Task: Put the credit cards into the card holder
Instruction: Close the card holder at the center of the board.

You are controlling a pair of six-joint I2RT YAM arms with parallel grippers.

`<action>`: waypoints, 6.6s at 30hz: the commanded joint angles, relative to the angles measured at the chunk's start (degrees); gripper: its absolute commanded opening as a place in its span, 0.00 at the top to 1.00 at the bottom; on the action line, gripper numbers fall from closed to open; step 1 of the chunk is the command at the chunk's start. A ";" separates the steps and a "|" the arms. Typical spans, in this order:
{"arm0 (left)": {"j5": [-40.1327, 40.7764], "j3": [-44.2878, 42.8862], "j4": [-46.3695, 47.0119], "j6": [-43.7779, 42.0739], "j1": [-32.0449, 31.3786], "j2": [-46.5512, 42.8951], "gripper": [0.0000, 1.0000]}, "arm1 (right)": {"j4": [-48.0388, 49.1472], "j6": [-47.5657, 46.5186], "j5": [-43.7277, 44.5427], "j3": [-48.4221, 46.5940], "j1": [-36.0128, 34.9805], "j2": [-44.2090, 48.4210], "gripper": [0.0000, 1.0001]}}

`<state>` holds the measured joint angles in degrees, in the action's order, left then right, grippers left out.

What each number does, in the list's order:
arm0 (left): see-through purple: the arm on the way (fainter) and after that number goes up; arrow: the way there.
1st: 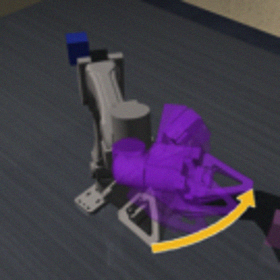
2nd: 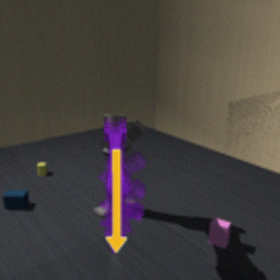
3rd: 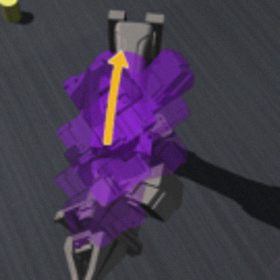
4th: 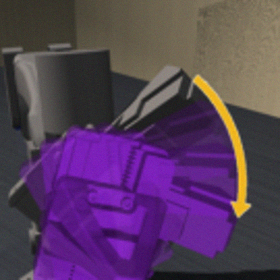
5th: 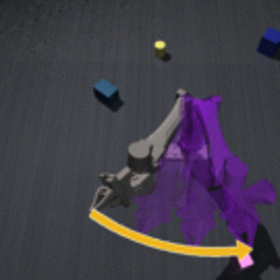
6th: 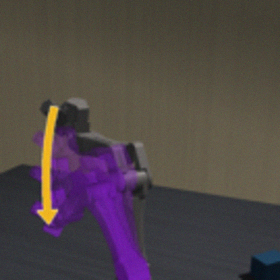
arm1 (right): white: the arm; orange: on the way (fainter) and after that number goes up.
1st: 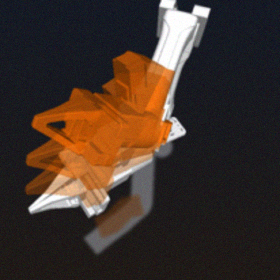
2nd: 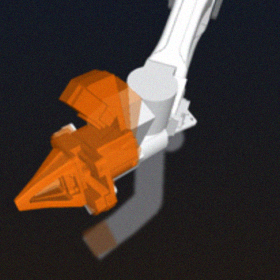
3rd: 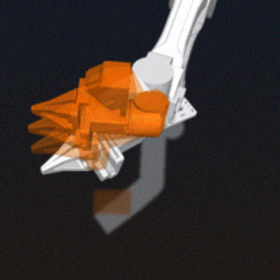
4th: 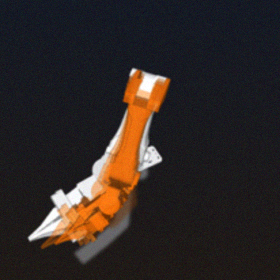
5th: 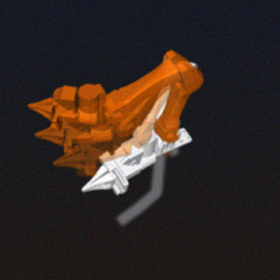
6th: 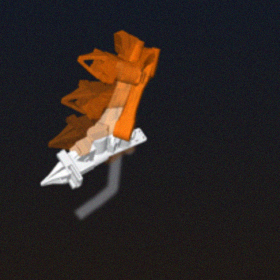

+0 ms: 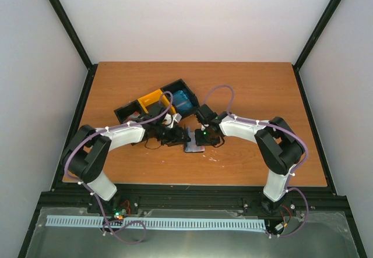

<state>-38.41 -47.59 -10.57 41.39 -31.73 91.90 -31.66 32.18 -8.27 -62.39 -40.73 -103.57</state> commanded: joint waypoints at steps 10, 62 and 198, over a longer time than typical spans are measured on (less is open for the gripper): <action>-6.76 -4.36 6.28 -1.04 -1.94 7.25 0.57 | 6.80 1.90 -5.19 7.08 2.20 -0.66 0.61; 19.71 -12.69 -18.10 3.45 -6.74 15.23 0.42 | -1.56 4.23 12.12 1.76 3.29 6.38 0.74; 25.75 4.76 2.47 11.32 -6.95 10.14 0.62 | -5.68 -13.39 1.02 -7.08 0.29 1.39 0.97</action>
<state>-18.79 -45.34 -1.26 52.75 -38.39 98.15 -35.44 20.14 -9.23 -68.47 -39.53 -103.74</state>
